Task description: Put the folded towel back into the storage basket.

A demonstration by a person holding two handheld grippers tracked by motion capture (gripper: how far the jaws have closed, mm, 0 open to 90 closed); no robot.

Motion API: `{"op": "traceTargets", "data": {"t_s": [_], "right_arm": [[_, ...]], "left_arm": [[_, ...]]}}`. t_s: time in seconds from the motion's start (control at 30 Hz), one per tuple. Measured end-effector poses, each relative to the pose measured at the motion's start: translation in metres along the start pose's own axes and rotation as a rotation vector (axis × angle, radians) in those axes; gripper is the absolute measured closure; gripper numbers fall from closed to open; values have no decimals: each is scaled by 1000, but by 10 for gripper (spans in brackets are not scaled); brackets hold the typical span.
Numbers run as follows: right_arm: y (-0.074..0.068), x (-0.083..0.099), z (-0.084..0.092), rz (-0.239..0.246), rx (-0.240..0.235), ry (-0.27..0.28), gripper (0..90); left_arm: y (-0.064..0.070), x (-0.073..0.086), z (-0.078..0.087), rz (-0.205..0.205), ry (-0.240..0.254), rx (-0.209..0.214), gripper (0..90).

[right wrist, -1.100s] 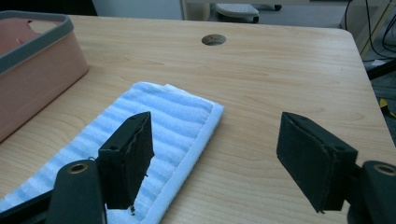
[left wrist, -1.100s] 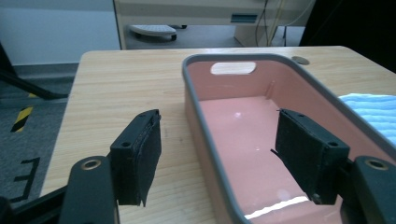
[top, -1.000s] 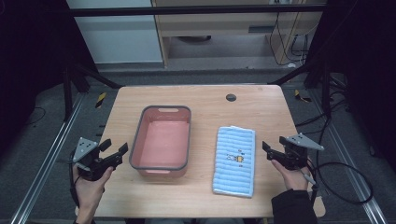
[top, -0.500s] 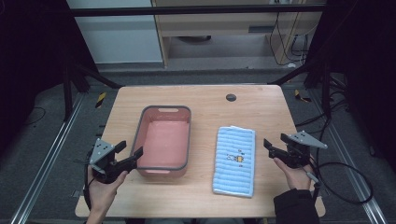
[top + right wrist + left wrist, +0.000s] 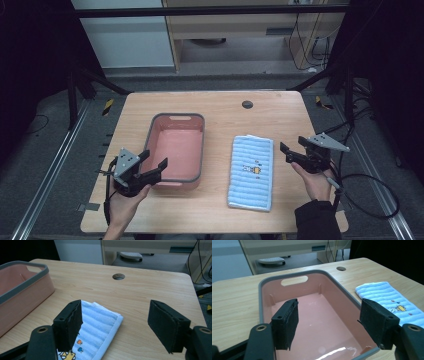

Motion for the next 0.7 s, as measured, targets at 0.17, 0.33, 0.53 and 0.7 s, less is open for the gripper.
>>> {"op": "traceTargets", "data": {"t_s": [0.17,0.33,0.53,0.7], "right_arm": [[0,-8,-3,6,-2,5,279],[-2,-13,-7,6,-10,2,282],[-2,-18,-14,32,0,0,290],[-3,-24,-16,38,-5,5,281]], "left_arm": [[8,-3,-8,-1,2,17,313],[21,-6,-20,-7,3,43,317],[34,-9,-33,-17,0,71,326],[42,-9,-42,-16,-5,86,330]]}}
Point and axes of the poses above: each handheld gripper's, and its own axes: z roughly backward along the jaws, x roughly out of its underside, y roughly to its right, the point moved 3 cm from there along -z, roughly forward along the jaws, and after that the axes turned 9 degrees about x, right-handed, at the moved point
